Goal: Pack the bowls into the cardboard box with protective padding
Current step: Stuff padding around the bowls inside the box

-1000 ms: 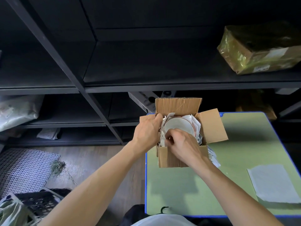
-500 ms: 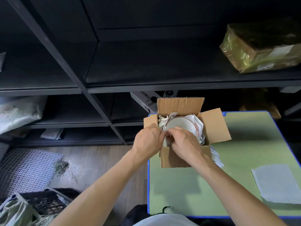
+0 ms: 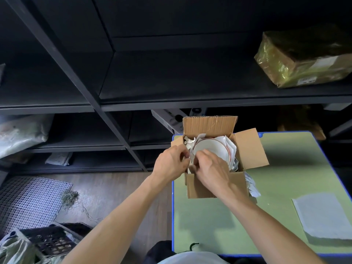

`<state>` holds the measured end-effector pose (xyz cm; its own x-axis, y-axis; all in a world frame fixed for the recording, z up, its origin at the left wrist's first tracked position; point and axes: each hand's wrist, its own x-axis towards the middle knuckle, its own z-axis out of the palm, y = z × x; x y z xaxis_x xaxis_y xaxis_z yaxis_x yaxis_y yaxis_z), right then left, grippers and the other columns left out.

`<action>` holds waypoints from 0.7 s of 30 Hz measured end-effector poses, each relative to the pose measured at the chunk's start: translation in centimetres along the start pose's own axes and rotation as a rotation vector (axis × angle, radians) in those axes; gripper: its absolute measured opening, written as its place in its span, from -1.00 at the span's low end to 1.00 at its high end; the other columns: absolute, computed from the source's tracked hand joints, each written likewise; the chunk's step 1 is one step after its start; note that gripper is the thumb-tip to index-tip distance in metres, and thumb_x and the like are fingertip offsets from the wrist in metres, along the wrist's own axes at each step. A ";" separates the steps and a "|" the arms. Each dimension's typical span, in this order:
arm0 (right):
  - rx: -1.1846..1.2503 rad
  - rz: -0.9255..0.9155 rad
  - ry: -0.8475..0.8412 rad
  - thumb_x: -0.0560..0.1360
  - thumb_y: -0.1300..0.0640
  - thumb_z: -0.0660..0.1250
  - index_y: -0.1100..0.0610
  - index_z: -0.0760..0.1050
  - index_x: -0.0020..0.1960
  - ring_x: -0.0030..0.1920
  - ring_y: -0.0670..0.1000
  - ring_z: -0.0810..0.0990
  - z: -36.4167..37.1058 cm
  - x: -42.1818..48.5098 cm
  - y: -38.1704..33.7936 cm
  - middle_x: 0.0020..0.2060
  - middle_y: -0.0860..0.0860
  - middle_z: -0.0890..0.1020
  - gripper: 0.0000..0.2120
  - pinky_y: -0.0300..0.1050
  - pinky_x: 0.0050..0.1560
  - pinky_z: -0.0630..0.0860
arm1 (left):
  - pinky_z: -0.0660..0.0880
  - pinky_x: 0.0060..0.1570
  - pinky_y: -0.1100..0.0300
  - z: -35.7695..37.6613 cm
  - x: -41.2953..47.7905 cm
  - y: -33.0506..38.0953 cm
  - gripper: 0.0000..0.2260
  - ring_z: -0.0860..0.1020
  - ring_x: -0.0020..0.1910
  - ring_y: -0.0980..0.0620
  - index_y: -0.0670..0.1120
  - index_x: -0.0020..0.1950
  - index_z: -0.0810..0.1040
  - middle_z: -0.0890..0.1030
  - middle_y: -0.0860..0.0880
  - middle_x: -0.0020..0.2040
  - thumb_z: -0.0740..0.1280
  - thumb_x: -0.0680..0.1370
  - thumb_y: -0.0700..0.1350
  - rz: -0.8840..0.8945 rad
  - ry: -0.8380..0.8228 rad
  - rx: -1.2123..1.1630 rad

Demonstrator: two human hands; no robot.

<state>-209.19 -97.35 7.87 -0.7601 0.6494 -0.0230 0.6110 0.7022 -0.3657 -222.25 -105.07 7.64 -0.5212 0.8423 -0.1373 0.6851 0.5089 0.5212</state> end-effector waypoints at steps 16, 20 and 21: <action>0.120 -0.028 -0.055 0.57 0.11 0.27 0.02 0.57 -0.06 -0.02 -0.05 0.53 -1.4 -1.7 2.7 -0.12 -0.11 0.61 -0.90 -0.12 -0.20 0.35 | 0.53 -0.21 0.05 0.8 -1.6 0.8 -0.85 0.53 -0.23 -0.05 0.04 0.04 0.52 0.45 0.03 -0.07 0.35 0.48 -0.04 -0.049 0.017 0.066; 0.131 -0.055 -0.038 0.57 0.10 0.27 0.00 0.57 -0.07 -0.04 -0.04 0.54 -1.5 -2.2 3.3 -0.15 -0.12 0.60 -0.89 -0.07 -0.19 0.47 | 0.55 -0.24 0.04 1.3 -1.8 1.3 -0.89 0.53 -0.26 -0.07 0.03 0.05 0.53 0.46 0.01 -0.06 0.30 0.55 -0.04 -0.049 0.068 0.085; 0.138 -0.051 -0.031 0.58 0.08 0.27 -0.01 0.57 -0.07 -0.04 -0.04 0.53 -1.5 -2.3 3.5 -0.15 -0.13 0.59 -0.89 -0.05 -0.18 0.49 | 0.55 -0.24 0.03 1.2 -1.9 1.2 -0.89 0.53 -0.26 -0.07 0.03 0.06 0.55 0.46 0.01 -0.06 0.29 0.57 -0.02 -0.044 0.087 0.090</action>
<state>-204.94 -95.92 8.04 -0.7973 0.6028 -0.0293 0.5367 0.6860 -0.4914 -219.79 -105.83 7.51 -0.5912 0.8023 -0.0823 0.7015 0.5619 0.4384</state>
